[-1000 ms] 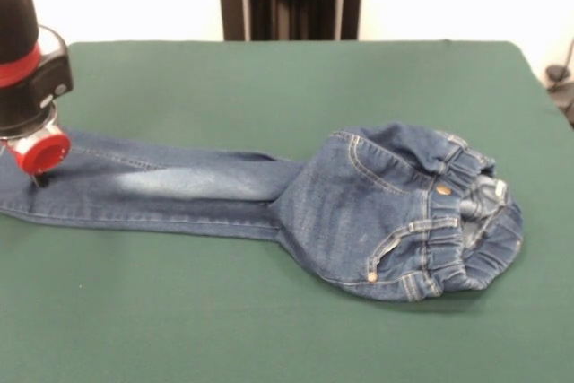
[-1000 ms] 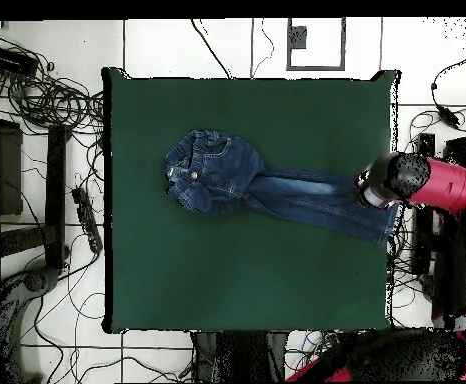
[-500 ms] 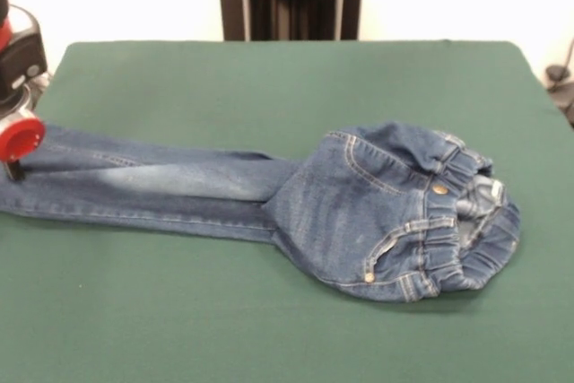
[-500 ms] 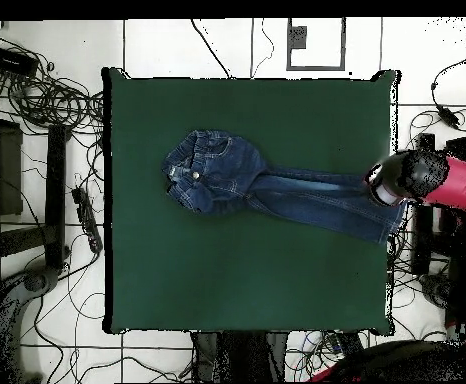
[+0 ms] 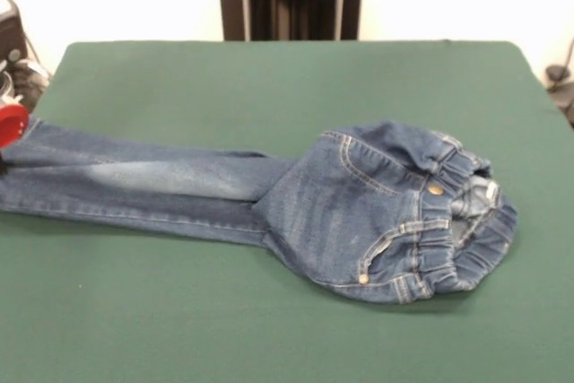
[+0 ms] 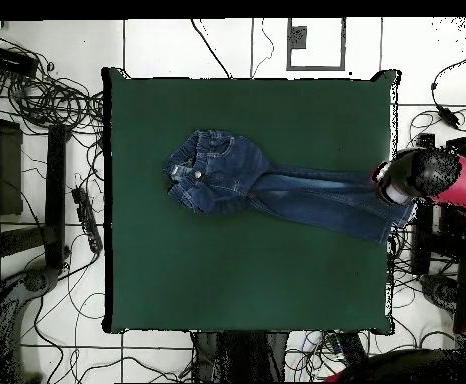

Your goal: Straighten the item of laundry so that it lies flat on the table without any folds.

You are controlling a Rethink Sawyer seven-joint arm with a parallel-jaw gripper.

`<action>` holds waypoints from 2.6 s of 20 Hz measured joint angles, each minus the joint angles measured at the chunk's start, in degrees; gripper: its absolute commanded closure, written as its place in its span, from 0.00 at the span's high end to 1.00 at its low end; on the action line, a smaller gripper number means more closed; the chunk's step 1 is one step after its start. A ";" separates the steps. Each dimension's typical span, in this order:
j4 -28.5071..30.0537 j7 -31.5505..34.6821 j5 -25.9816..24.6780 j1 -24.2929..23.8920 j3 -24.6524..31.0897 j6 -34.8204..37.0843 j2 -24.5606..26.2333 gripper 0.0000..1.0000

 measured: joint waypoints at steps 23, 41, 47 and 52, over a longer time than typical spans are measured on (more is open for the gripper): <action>-5.24 -16.34 -0.30 -1.20 0.14 0.01 -1.16 0.00; -10.79 -27.87 -1.66 -4.26 0.58 -1.87 -0.62 0.00; -12.06 -27.87 -1.80 -4.24 1.56 -3.52 -0.59 0.00; -12.62 -27.90 -1.91 -4.24 1.75 -3.89 -0.50 0.00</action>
